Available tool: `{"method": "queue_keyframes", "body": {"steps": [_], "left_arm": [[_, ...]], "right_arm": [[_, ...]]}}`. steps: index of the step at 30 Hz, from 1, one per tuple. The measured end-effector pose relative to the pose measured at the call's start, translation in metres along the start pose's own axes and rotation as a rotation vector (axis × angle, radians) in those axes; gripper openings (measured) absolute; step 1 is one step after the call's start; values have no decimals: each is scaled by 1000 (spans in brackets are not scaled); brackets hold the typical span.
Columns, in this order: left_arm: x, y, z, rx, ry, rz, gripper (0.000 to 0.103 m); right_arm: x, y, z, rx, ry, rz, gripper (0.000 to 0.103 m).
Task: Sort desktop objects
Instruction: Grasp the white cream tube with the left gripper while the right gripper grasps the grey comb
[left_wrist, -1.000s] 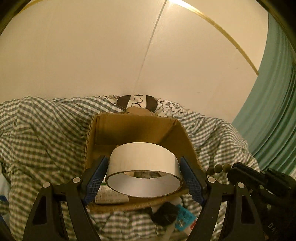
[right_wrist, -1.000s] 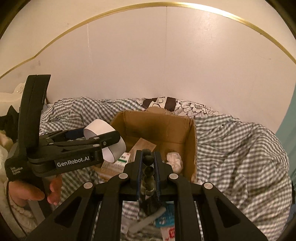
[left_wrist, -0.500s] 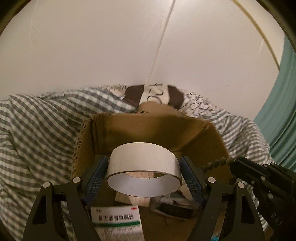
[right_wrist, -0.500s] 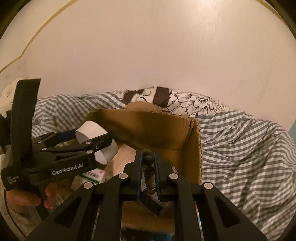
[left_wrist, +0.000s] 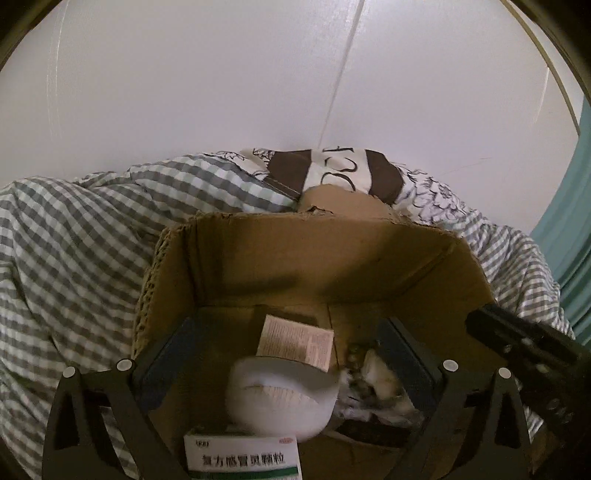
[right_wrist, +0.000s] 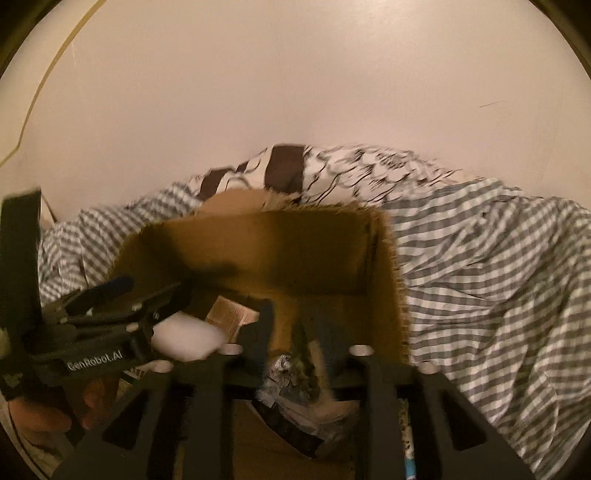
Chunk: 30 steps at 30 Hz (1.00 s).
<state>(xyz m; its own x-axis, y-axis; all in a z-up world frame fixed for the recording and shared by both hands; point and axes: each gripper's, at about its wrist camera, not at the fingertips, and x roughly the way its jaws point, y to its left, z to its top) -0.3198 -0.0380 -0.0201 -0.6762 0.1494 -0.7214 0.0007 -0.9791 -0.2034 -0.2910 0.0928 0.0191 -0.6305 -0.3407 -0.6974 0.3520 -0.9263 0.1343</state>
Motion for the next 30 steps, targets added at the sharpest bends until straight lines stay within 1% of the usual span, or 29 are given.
{"method": "queue_keyframes", "body": {"steps": [2, 7, 9, 10, 11, 14, 16, 18, 20, 23, 25, 27, 30], "left_arm": [[-11, 0, -4, -1, 6, 13, 102], [-52, 5, -14, 7, -21, 24, 102], [-72, 6, -18, 3, -27, 32, 102], [-81, 7, -21, 0, -32, 34, 102], [-91, 7, -25, -3, -39, 33, 102], [-120, 7, -40, -3, -53, 28, 102], [-137, 7, -53, 13, -51, 38, 103], [-149, 9, -68, 17, -50, 42, 103], [-156, 13, -87, 7, -31, 31, 103], [-157, 15, -118, 4, 10, 35, 103], [-154, 14, -143, 7, 36, 41, 103], [-146, 11, -168, 24, 71, 25, 103], [-133, 3, -202, 62, 120, 26, 103]], "right_arm": [[-18, 2, 3, 1, -19, -6, 41], [-71, 8, 1, -17, -52, -30, 41], [-93, 7, -5, -13, -62, -32, 45], [-105, 7, -10, -14, -67, -38, 49], [-117, 7, -15, -16, -71, -46, 51], [-145, 4, -31, -20, -65, -60, 51], [-159, 4, -44, -20, -54, -70, 52], [-172, 4, -61, -13, -45, -81, 59], [-183, 5, -79, 3, -40, -82, 68], [-190, 3, -108, 29, -17, -84, 73], [-191, 3, -129, 47, 1, -93, 76], [-190, 1, -152, 59, 26, -100, 76], [-185, -3, -178, 78, 44, -112, 76]]}}
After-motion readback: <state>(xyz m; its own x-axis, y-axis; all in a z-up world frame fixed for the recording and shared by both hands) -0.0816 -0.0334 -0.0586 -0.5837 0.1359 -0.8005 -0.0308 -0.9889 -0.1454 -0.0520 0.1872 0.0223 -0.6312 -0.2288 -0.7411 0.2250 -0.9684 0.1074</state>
